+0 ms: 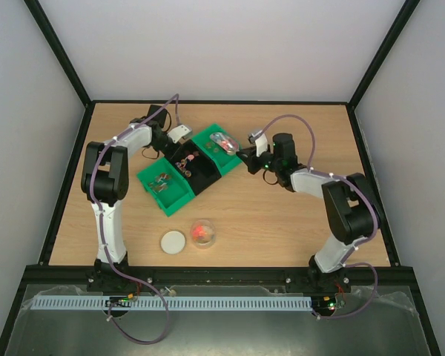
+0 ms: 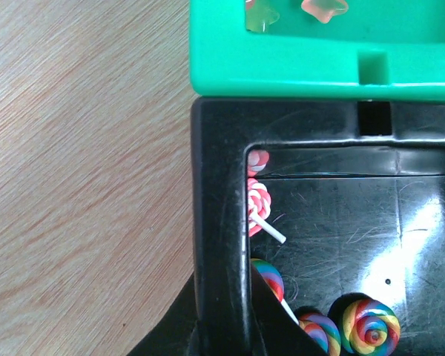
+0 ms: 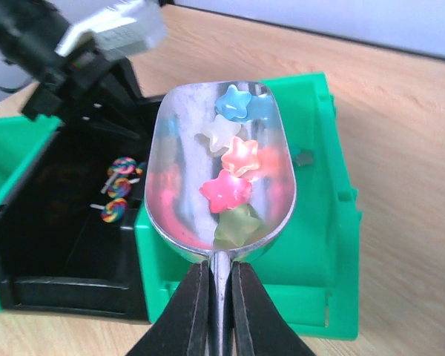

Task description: Pack the candies

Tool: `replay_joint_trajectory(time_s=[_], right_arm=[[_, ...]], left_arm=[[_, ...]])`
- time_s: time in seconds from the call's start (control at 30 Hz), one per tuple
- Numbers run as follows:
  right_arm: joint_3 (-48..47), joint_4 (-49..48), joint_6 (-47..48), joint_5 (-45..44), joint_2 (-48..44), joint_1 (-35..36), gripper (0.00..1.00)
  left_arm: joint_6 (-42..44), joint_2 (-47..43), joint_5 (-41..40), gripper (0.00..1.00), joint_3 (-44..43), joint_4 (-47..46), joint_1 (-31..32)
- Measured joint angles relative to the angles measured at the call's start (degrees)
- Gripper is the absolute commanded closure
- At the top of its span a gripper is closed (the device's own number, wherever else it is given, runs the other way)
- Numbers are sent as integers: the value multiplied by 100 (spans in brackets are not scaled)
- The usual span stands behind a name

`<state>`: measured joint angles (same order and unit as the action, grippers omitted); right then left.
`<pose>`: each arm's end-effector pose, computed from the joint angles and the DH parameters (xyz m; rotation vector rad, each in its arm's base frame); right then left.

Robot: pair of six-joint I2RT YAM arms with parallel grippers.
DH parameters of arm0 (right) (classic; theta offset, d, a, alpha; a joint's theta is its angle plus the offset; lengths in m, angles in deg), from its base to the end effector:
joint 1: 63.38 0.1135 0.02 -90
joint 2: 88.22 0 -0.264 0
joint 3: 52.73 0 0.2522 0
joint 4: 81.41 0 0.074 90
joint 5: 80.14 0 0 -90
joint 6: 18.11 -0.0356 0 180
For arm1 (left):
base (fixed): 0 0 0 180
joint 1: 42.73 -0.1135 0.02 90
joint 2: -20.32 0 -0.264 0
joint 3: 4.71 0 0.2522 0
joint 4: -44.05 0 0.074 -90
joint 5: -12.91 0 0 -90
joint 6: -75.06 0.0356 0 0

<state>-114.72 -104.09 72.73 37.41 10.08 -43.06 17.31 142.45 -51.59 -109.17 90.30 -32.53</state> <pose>0.3356 0.1418 0.2005 -0.6714 1.7050 0.6742 0.4376 -0.0943 0.1652 1.0591 2.3538 -0.4583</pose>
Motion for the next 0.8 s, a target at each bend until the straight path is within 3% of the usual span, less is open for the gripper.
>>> replay_joint_trajectory(time_s=[0.33, 0.57, 0.8], right_arm=[[90, 1471, 1307, 1231, -1541, -31, 99], [81, 3353, 2885, 2017, -2251, 9, 99], [-37, 5331, 4723, 2256, -2669, 201, 99]], left_arm=[[-374, -46, -24, 94, 96, -133, -15], [-702, -190, -33, 94, 348, -306, -26], [-846, -258, -37, 94, 474, -407, -26]])
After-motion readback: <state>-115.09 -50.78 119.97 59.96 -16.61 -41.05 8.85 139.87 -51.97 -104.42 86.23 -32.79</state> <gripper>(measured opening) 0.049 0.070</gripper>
